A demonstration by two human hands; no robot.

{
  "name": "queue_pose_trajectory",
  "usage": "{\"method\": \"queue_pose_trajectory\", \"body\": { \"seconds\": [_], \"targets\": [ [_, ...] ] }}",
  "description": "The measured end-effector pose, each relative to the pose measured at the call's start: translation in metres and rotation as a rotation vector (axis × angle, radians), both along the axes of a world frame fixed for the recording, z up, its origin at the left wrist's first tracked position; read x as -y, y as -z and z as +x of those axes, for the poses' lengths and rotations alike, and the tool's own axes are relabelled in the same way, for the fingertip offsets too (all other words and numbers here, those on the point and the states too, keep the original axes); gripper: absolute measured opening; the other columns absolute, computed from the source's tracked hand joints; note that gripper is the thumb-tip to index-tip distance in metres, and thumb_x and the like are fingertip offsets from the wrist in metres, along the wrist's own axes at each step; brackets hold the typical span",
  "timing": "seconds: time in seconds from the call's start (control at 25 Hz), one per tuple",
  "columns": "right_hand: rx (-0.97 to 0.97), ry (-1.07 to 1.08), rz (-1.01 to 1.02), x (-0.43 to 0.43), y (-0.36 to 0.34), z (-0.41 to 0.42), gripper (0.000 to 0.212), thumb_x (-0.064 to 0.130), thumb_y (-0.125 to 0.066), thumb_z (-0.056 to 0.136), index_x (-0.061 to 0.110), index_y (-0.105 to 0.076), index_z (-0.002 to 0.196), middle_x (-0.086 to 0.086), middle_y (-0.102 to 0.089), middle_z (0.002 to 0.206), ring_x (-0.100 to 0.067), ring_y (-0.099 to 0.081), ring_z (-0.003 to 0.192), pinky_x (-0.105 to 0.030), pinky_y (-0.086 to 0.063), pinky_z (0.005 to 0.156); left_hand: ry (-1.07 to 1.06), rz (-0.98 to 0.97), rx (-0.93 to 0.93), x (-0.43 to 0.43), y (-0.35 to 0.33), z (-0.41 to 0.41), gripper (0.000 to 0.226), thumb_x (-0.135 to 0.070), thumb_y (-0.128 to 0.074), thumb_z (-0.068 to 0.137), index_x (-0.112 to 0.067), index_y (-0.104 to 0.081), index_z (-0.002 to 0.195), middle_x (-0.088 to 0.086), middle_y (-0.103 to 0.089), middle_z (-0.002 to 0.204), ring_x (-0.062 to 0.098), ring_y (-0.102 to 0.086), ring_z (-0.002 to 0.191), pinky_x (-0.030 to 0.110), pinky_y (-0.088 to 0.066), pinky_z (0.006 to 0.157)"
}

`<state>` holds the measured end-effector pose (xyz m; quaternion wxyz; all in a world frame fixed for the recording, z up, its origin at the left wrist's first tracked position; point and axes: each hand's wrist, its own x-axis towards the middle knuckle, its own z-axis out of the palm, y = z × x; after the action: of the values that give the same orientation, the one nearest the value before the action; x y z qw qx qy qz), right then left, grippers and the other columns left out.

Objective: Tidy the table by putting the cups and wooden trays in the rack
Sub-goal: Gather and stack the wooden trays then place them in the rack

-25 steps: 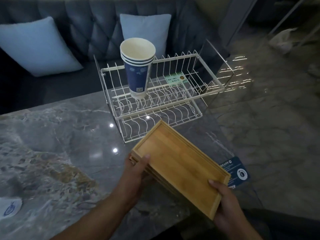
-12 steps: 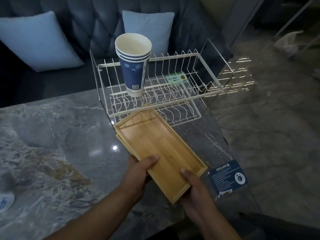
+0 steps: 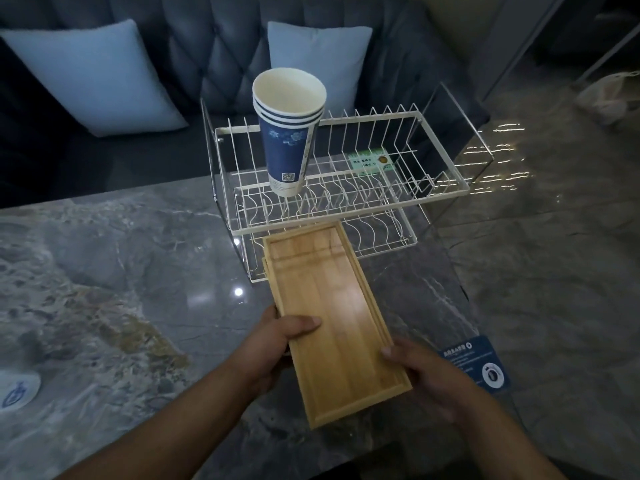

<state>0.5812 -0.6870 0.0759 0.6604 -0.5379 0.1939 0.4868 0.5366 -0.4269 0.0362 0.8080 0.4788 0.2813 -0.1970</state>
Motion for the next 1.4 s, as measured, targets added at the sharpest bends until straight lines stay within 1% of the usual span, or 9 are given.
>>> {"method": "queue_pose_trajectory", "body": {
  "seconds": [0.12, 0.44, 0.56, 0.68, 0.76, 1.0, 1.2, 1.28, 1.4],
  "targets": [
    [0.016, -0.173, 0.001, -0.006, 0.008, 0.009, 0.087, 0.025, -0.095, 0.058, 0.012, -0.057, 0.136, -0.020, -0.070, 0.127, -0.040, -0.067, 0.116, -0.053, -0.056, 0.094, 0.038, 0.010, -0.001, -0.003, -0.002, 0.009, 0.090, -0.028, -0.088, 0.063, -0.017, -0.049, 0.143, 0.017, -0.069, 0.130, 0.044, -0.066, 0.117, 0.066, -0.049, 0.102],
    [0.087, -0.084, 0.029, -0.032, 0.019, 0.031, 0.077, 0.015, -0.083, 0.067, 0.012, -0.054, 0.138, -0.018, -0.071, 0.126, -0.038, -0.069, 0.114, -0.045, -0.059, 0.088, 0.043, 0.029, 0.058, -0.015, -0.014, 0.039, 0.068, -0.025, -0.079, 0.075, -0.008, -0.058, 0.138, 0.020, -0.070, 0.128, 0.044, -0.065, 0.119, 0.066, -0.045, 0.106],
    [0.099, -0.052, 0.042, -0.044, 0.020, 0.044, 0.066, 0.008, -0.075, 0.070, 0.005, -0.057, 0.134, -0.021, -0.073, 0.118, -0.035, -0.074, 0.101, -0.041, -0.062, 0.076, 0.006, 0.013, 0.042, -0.012, -0.009, 0.034, 0.070, -0.025, -0.080, 0.075, -0.010, -0.056, 0.139, 0.019, -0.070, 0.128, 0.043, -0.066, 0.118, 0.067, -0.047, 0.104],
    [0.118, -0.052, 0.051, -0.058, 0.021, 0.061, 0.064, 0.001, -0.074, 0.069, 0.002, -0.058, 0.131, -0.023, -0.075, 0.111, -0.034, -0.076, 0.089, -0.040, -0.062, 0.067, -0.010, 0.031, -0.022, -0.009, -0.003, 0.018, 0.088, -0.031, -0.089, 0.062, -0.013, -0.053, 0.140, 0.015, -0.071, 0.127, 0.037, -0.071, 0.111, 0.059, -0.055, 0.096],
    [0.135, -0.095, 0.010, -0.066, 0.023, 0.073, 0.067, 0.003, -0.078, 0.068, 0.003, -0.058, 0.132, -0.020, -0.075, 0.109, -0.033, -0.074, 0.088, -0.042, -0.062, 0.068, -0.006, 0.075, -0.044, -0.010, 0.000, 0.012, 0.092, -0.037, -0.089, 0.057, -0.011, -0.054, 0.138, 0.014, -0.072, 0.119, 0.029, -0.072, 0.097, 0.045, -0.058, 0.077],
    [0.158, -0.183, -0.039, -0.095, 0.033, 0.109, 0.061, 0.024, -0.074, 0.072, 0.010, -0.061, 0.130, -0.014, -0.074, 0.109, -0.032, -0.069, 0.100, -0.045, -0.057, 0.078, -0.142, 0.081, -0.053, -0.021, 0.002, 0.033, 0.065, -0.031, -0.081, 0.070, -0.006, -0.063, 0.127, 0.004, -0.075, 0.094, 0.016, -0.070, 0.076, 0.026, -0.051, 0.056],
    [0.158, -0.190, -0.045, -0.120, 0.038, 0.139, 0.050, 0.016, -0.071, 0.087, 0.009, -0.055, 0.134, -0.010, -0.071, 0.104, -0.030, -0.067, 0.096, -0.042, -0.056, 0.073, -0.221, 0.118, -0.113, -0.033, 0.005, 0.059, 0.041, -0.032, -0.080, 0.073, -0.017, -0.068, 0.109, -0.003, -0.077, 0.080, 0.015, -0.068, 0.071, 0.029, -0.047, 0.062],
    [0.157, -0.193, -0.036, -0.123, 0.041, 0.147, 0.044, 0.015, -0.071, 0.088, 0.014, -0.057, 0.129, -0.010, -0.071, 0.107, -0.030, -0.067, 0.098, -0.046, -0.055, 0.078, -0.238, 0.146, -0.129, -0.036, 0.007, 0.066, 0.033, -0.033, -0.079, 0.076, -0.019, -0.067, 0.103, -0.006, -0.075, 0.073, 0.012, -0.067, 0.067, 0.029, -0.047, 0.062],
    [0.162, -0.209, -0.037, -0.127, 0.042, 0.156, 0.027, 0.013, -0.071, 0.088, 0.023, -0.064, 0.112, -0.006, -0.072, 0.102, -0.029, -0.067, 0.095, -0.047, -0.054, 0.079, -0.211, 0.211, -0.124, -0.041, 0.009, 0.072, 0.043, -0.043, -0.079, 0.068, -0.019, -0.069, 0.102, -0.008, -0.076, 0.074, 0.013, -0.068, 0.072, 0.030, -0.049, 0.064]
  ]
}}
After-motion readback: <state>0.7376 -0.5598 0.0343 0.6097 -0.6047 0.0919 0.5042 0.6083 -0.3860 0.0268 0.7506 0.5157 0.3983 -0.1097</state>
